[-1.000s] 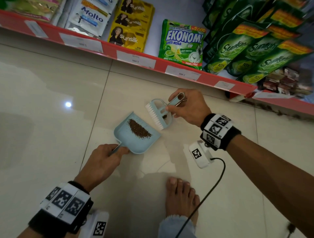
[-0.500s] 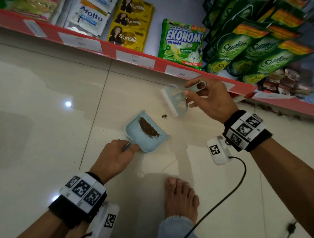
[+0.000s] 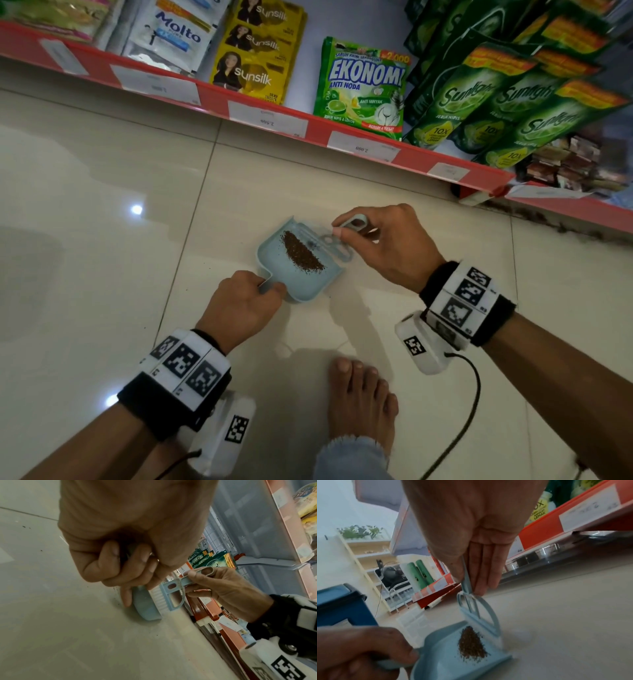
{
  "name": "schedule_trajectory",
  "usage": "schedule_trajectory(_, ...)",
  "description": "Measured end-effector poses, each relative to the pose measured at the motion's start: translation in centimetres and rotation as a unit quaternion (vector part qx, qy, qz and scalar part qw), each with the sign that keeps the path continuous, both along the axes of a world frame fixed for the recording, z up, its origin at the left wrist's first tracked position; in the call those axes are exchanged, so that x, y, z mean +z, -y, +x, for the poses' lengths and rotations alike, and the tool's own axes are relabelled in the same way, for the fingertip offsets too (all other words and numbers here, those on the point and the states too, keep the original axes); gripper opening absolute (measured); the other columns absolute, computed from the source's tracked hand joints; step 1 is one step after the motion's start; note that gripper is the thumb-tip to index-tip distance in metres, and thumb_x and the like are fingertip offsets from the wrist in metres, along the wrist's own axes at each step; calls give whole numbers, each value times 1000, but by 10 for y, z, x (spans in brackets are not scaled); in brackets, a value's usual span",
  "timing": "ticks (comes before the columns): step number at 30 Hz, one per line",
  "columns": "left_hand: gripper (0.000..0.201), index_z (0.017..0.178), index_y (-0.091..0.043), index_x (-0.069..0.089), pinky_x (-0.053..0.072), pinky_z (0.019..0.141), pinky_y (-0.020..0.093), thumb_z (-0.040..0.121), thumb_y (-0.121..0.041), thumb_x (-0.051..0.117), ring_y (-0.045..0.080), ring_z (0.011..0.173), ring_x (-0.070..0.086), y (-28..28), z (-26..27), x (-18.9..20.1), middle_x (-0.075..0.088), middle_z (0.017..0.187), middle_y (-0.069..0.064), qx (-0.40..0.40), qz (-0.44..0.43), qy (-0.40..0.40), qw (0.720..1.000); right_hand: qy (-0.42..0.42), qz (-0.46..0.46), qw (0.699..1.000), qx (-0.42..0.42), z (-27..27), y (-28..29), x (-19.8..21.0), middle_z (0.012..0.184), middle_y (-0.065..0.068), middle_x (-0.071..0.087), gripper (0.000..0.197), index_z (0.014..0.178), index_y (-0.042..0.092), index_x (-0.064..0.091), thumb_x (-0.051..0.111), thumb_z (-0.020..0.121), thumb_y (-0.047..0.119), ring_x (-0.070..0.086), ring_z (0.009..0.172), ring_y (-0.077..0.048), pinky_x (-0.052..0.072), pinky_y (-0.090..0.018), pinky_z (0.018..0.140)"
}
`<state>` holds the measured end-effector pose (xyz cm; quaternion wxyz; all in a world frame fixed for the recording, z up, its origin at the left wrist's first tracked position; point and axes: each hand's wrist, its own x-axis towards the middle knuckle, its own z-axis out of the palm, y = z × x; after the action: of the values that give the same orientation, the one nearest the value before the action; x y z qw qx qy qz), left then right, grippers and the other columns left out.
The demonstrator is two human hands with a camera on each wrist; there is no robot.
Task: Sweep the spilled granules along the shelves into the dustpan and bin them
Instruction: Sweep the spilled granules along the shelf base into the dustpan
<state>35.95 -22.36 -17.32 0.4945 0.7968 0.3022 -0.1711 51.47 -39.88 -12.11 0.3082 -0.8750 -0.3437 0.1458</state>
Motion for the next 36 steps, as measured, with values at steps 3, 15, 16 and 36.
schedule_trajectory(3,54,50,-13,34,29,51,26,93,-31,62,16,47,39,0,1,1,37,46,-2,-1,14,-6,1000,37,33,998,-29,8,-1,6,86,7,75,17,98,18,74,64,95,31,70,74,-8,60,-37,68)
schedule_trajectory(15,49,69,8,60,34,52,27,92,-35,62,18,52,45,-5,-2,1,44,50,1,-4,29,-26,999,-42,52,997,-32,-9,-16,-5,92,0,76,21,102,12,74,58,100,25,71,80,-11,61,-37,76)
schedule_trajectory(16,49,77,11,65,35,54,28,93,-35,61,19,54,47,-6,-2,0,46,52,2,-5,26,-26,999,-50,76,995,-47,-8,-17,-4,91,0,76,20,101,11,73,58,100,24,72,80,-11,62,-36,74)
schedule_trajectory(36,48,94,12,72,41,65,29,95,-35,59,25,68,56,-15,-7,0,58,69,16,-5,16,-29,999,73,80,994,-32,5,-26,-3,99,2,76,21,108,12,75,61,98,24,68,83,-5,54,-12,68)
